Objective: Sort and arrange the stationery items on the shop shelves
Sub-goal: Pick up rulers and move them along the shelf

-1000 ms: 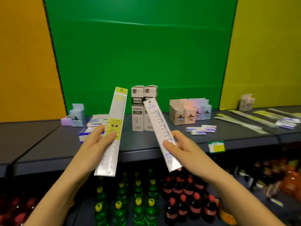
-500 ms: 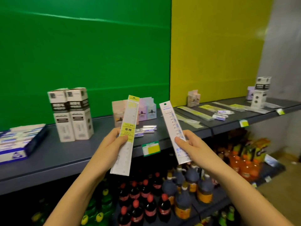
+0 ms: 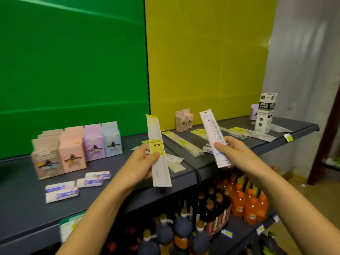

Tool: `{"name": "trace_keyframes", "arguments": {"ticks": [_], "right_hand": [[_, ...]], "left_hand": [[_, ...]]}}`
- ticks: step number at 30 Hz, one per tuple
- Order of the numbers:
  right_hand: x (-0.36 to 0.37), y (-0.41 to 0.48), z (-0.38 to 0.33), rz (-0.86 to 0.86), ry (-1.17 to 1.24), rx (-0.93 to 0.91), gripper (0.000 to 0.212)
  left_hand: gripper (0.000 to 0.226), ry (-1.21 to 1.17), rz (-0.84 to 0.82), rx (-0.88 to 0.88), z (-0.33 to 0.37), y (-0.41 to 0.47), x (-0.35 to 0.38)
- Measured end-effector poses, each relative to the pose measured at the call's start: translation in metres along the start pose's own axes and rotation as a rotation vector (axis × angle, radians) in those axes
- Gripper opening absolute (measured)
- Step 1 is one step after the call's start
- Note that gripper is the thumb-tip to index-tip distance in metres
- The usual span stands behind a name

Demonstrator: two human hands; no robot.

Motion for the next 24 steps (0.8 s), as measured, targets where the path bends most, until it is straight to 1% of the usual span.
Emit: {"name": "trace_keyframes", "arguments": {"ticks": [3,7,11,13,16,19,24], "right_hand": [[-0.026,0.036,0.017,0.025,-0.021,0.0,0.017],[-0.054,0.088,0.036,0.012,-0.042,0.002,0.01],[-0.08,0.148,0.057,0.01,-0.08,-0.018,0.019],[-0.089,0.176,0.067,-0.02,-0.129,-0.027,0.019],[-0.1,0.209,0.083,-0.102,-0.194,-0.029,0.023],[-0.105,0.233,0.097,-0.19,-0.249,-0.049,0.024],[-0.108,0.262,0.118,-0.201,-0.314,-0.081,0.034]], "left_hand": [[0.01,0.067,0.0,0.022,0.004,0.028,0.024],[0.022,0.137,0.049,0.02,0.01,0.064,0.048],[0.026,0.165,0.156,-0.007,0.009,0.092,0.072],[0.027,0.188,0.208,-0.03,0.005,0.104,0.085],[0.03,0.296,0.312,-0.051,0.002,0.118,0.099],[0.034,0.398,0.374,-0.095,0.002,0.13,0.109],[0.036,0.604,0.439,-0.156,0.001,0.142,0.122]]}}
Point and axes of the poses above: each hand's wrist, its own y-axis towards the middle knuckle, its own x-axis out of the palm, z = x × y, the point moved 7 cm from there along y, towards the middle knuckle, and after that the axes turned 8 degrees about z, right-handed, at the moved point
